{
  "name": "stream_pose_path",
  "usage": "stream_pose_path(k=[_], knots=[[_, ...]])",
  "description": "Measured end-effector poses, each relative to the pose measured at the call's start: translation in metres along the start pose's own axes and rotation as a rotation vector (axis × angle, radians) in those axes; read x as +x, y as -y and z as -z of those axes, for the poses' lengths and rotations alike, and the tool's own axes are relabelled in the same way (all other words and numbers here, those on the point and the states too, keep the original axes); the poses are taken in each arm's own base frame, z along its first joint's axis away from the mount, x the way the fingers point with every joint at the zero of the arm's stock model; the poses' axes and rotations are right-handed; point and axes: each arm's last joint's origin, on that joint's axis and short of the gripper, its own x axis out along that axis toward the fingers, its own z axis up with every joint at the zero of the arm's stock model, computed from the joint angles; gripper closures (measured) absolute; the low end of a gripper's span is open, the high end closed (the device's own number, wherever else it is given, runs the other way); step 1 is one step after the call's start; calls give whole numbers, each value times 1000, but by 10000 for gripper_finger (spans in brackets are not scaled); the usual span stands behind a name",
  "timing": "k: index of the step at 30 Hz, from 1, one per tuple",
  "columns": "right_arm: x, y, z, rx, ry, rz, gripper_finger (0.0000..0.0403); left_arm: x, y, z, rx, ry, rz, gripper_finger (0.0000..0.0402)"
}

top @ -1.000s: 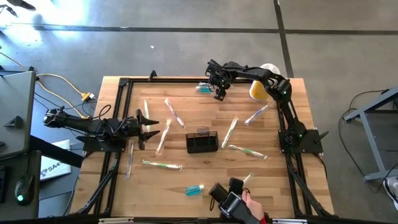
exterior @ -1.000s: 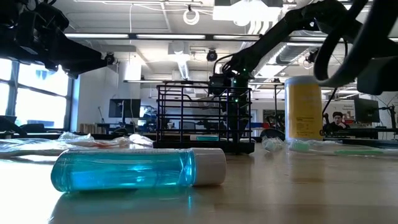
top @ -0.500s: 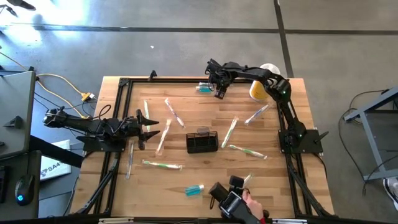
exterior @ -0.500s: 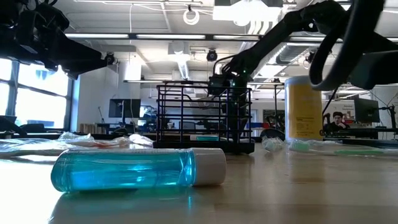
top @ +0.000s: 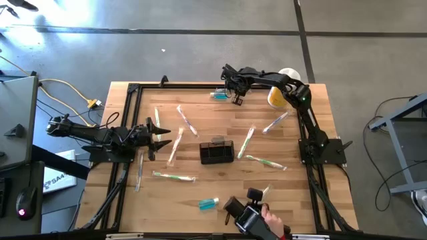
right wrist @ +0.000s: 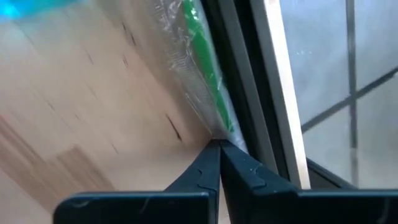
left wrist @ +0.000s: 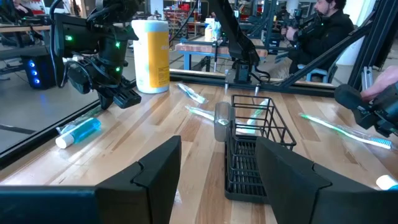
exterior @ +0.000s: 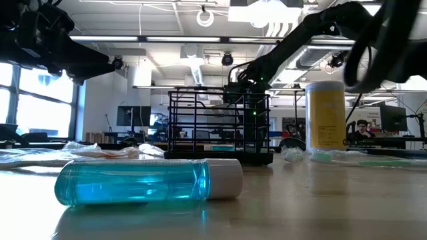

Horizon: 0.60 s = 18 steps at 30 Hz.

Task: Pick & Place toothbrushing station
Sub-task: Put the green toothbrush into the black mesh organizer

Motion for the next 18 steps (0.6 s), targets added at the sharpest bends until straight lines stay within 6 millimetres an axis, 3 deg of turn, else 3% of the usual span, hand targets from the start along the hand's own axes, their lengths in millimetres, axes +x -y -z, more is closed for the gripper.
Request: stream_pose_path(k=[18], knots=[[-20,-46,4,-126,-139,16,400,0,0,1,1,-8,-1,199]])
